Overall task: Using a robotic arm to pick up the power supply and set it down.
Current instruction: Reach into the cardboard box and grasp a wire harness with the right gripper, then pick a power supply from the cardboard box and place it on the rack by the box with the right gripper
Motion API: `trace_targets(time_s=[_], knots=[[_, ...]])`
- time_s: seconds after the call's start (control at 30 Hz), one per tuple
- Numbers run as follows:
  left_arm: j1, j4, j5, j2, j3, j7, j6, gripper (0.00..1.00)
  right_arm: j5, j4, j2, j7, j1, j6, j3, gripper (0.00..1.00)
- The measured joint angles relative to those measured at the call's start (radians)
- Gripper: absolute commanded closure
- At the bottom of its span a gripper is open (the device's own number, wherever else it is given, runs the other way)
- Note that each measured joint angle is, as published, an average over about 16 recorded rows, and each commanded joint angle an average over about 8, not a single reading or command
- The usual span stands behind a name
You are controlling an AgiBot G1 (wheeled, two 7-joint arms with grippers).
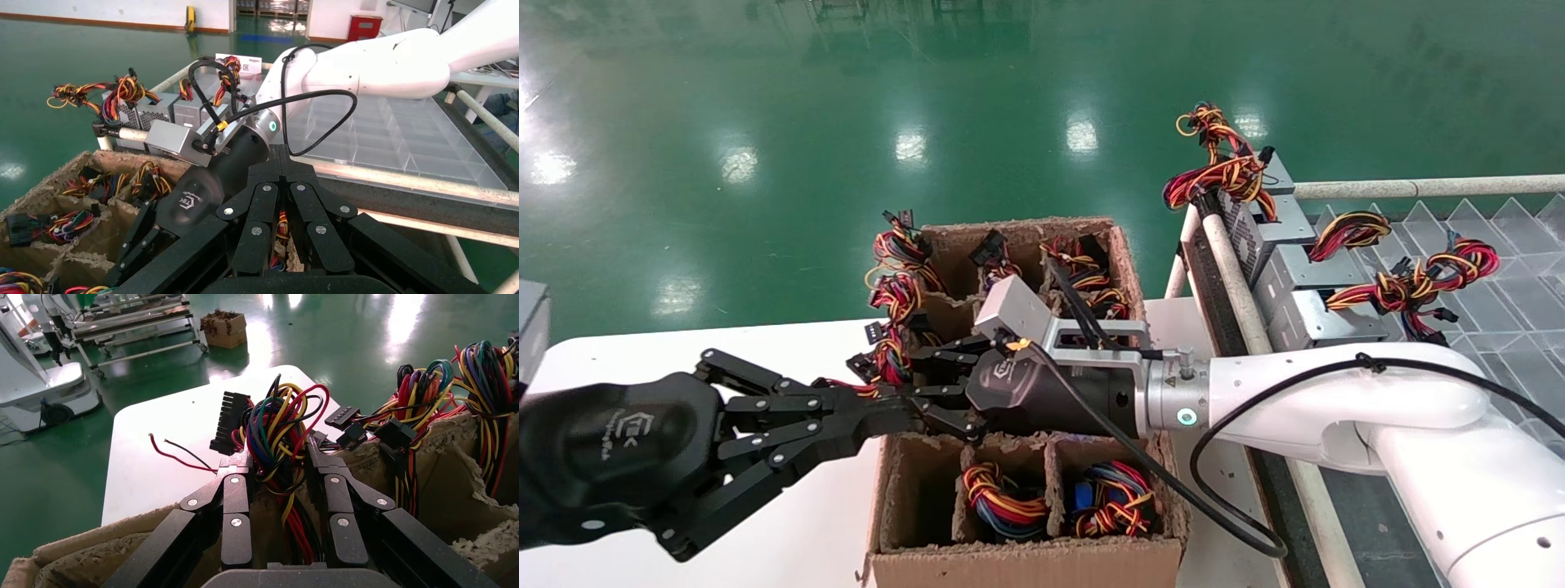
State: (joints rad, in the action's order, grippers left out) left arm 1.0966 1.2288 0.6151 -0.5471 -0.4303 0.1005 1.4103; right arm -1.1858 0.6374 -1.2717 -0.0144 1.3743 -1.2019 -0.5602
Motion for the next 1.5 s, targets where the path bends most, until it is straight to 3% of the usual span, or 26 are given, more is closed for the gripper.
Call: trace_targets(time_s=[0.43,0.87,1.17,1.5], knots=[[0.0,0.0,0.0,0.0,0.0,0.0,0.0,1.0,0.031,0.092,0.038,0.043,0.006,0.022,0.03,1.0],[0.0,0.0,0.0,0.0,0.0,0.0,0.0,1.0,0.025,0.281,0.113,0.127,0.082,0.066,0.061,1.0],[0.0,0.0,0.0,0.0,0.0,0.0,0.0,1.0,-0.01,0.422,0.175,0.159,0.178,0.111,0.089,1.0],[0.0,0.0,0.0,0.0,0.0,0.0,0.0,1.0,-0.118,0.509,0.27,0.161,0.359,0.114,0.099,1.0]])
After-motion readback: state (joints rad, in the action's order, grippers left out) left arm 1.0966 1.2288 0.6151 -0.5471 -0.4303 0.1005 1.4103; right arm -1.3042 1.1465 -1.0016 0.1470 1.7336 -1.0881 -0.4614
